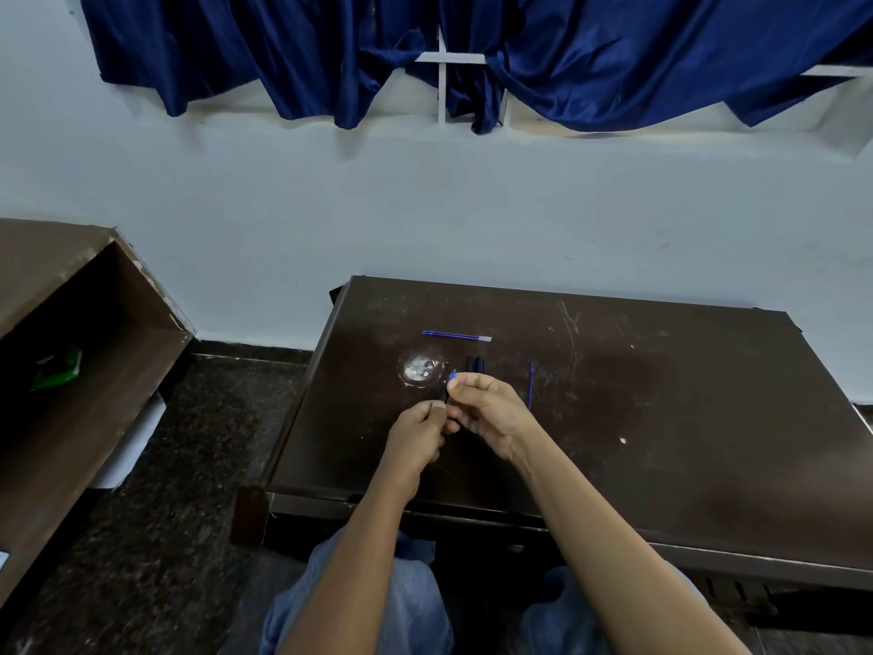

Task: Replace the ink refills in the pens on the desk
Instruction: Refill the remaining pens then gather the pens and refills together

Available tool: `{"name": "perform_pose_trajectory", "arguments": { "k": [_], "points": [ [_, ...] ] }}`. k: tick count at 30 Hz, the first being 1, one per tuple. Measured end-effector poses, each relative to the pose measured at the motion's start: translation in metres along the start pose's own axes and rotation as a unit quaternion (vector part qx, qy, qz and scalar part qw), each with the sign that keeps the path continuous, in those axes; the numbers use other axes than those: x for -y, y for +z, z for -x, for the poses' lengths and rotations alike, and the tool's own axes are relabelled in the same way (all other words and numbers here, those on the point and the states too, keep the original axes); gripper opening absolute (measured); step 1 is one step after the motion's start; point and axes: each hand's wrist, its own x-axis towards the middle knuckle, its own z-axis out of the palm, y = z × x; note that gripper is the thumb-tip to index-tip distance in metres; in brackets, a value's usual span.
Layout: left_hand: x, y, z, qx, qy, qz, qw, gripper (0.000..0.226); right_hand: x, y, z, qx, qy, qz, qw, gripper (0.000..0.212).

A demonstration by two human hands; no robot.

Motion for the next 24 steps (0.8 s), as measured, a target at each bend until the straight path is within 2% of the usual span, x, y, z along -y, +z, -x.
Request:
{"name": "perform_pose_trajectory", "arguments": {
  "k": [5,9,12,16,20,24],
  "points": [
    [-0.001,-0.002,-0.002,-0.005,-0.013,-0.003,1.000,0.024,-0.003,-0.006,-0.007,-0.006,0.013,-0.017,1.000,0.015],
    [-0.001,-0.004,-0.004,-0.013,-0.010,-0.013,1.000,0.023,-0.004,0.000,-0.011,0.013,0.007,0.004,1.000,0.003],
    [-0.002,-0.003,-0.005,-0.022,-0.003,-0.024,0.999,0.023,-0.005,0.005,-0.016,0.002,-0.007,0.034,0.999,0.005],
    [-0.003,-0.002,-0.008,-0.039,0.007,-0.032,0.999,0.024,-0.003,0.008,-0.020,0.017,0.000,0.024,1.000,0.019],
    [-0.004,-0.002,-0.009,-0.030,-0.001,-0.028,0.999,0.023,-0.004,0.007,-0.017,0.029,-0.010,0.029,0.999,0.006],
    [-0.003,-0.002,-0.009,-0.035,0.002,-0.028,0.999,0.024,-0.002,0.006,-0.017,0.020,-0.001,0.002,1.000,0.024]
  ]
}}
